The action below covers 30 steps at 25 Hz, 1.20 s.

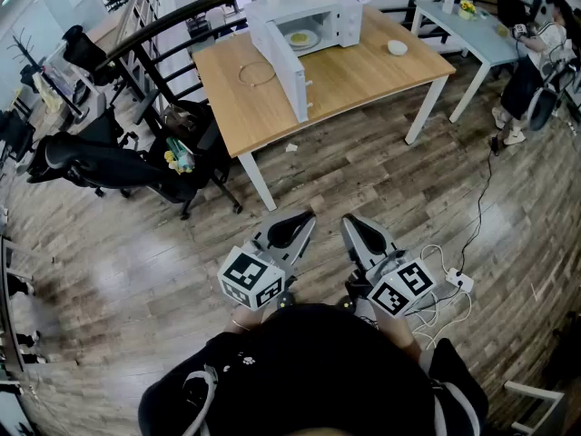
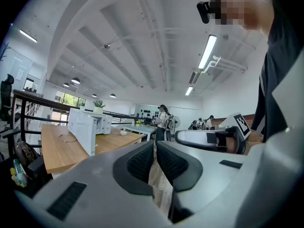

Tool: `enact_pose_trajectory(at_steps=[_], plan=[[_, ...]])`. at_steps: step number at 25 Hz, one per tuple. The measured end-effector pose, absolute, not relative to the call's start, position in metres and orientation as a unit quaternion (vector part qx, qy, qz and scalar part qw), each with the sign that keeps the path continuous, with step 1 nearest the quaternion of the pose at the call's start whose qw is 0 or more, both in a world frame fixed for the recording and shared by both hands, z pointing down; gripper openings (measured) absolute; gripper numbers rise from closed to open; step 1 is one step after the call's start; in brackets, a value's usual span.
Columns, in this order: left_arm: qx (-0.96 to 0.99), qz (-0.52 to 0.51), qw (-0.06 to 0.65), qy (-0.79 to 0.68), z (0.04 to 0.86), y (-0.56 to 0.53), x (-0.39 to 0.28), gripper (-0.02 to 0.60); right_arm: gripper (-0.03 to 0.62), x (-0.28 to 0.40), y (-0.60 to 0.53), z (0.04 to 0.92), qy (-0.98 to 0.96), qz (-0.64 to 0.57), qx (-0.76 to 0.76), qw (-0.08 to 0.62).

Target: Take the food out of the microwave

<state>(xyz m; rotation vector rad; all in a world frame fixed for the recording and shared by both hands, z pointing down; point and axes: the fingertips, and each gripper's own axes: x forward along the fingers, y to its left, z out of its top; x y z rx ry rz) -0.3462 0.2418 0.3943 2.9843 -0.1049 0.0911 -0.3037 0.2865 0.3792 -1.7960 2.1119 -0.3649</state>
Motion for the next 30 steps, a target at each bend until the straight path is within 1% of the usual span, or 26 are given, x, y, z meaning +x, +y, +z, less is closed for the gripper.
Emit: enact_pose_trajectory(at_steps=[7, 14, 30], plan=[[0.996, 0.035, 0.076, -0.033, 0.396, 0.246, -0.343, 0.027, 0.002, -0.3, 0.292, 0.382, 0.74, -0.132, -0.635, 0.181], [0.996, 0.039, 0.077, -0.032, 0.396, 0.253, -0.333, 0.027, 0.002, -0.287, 0.301, 0.379, 0.735, -0.13, -0.633, 0.206], [0.996, 0.032, 0.079, -0.03, 0.391, 0.287, -0.28, 0.027, 0.002, -0.24, 0.335, 0.369, 0.747, -0.115, -0.618, 0.216]])
